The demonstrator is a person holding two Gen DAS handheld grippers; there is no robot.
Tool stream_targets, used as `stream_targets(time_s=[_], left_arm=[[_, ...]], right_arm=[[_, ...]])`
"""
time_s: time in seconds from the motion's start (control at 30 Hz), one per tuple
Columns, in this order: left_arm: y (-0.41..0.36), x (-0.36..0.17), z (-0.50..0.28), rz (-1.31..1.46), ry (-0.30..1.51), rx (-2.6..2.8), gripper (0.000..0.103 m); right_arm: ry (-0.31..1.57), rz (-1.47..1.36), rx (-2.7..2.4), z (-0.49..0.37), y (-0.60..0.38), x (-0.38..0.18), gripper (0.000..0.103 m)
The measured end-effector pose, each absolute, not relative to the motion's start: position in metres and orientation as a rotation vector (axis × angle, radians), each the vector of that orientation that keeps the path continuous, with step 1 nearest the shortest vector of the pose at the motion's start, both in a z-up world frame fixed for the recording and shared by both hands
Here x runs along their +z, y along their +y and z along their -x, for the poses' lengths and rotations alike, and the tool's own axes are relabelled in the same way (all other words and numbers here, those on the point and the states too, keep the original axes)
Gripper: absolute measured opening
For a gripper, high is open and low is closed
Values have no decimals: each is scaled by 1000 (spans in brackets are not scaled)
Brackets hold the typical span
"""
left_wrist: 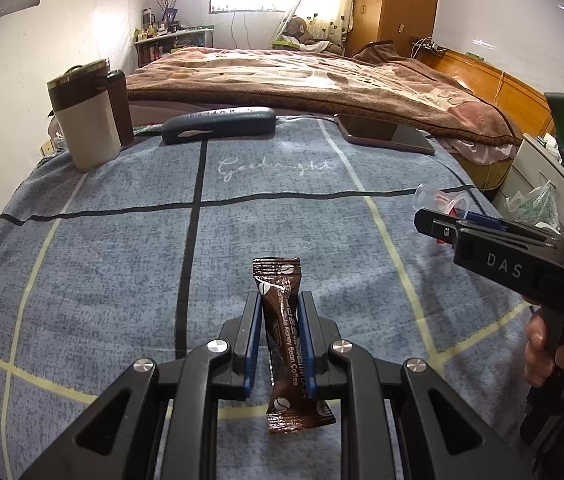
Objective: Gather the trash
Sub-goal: 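Carry the wrapper and red-labelled cup over the trash bin with both grippers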
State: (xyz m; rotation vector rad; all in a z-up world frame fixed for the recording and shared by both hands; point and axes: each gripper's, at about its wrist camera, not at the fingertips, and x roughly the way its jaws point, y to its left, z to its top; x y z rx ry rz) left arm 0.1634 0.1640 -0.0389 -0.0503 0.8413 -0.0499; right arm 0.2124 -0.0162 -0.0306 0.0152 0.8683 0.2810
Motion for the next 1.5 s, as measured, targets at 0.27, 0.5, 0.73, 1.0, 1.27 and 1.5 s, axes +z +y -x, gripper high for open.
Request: stream_targets(time_s=[0.27, 0.5, 0.73, 1.0, 1.27, 1.5], left_arm=[[152, -19, -148, 40, 799, -63, 19], [131, -2, -134, 29, 765, -92, 19], [96, 15, -128, 5, 730, -148, 19], [40, 27, -126, -24, 701, -250, 19], [-19, 32, -127, -36, 692, -363, 19], [-68, 33, -129, -54, 695, -444, 19]], right_arm=[[824, -37, 290, -190, -32, -16, 47], [789, -56, 282, -170, -52, -3, 47], [748, -76, 242, -151, -83, 9, 47], [706, -91, 156, -132, -129, 22, 47], [661, -98, 48, -111, -177, 33, 47], [644, -106, -35, -102, -211, 33, 47]])
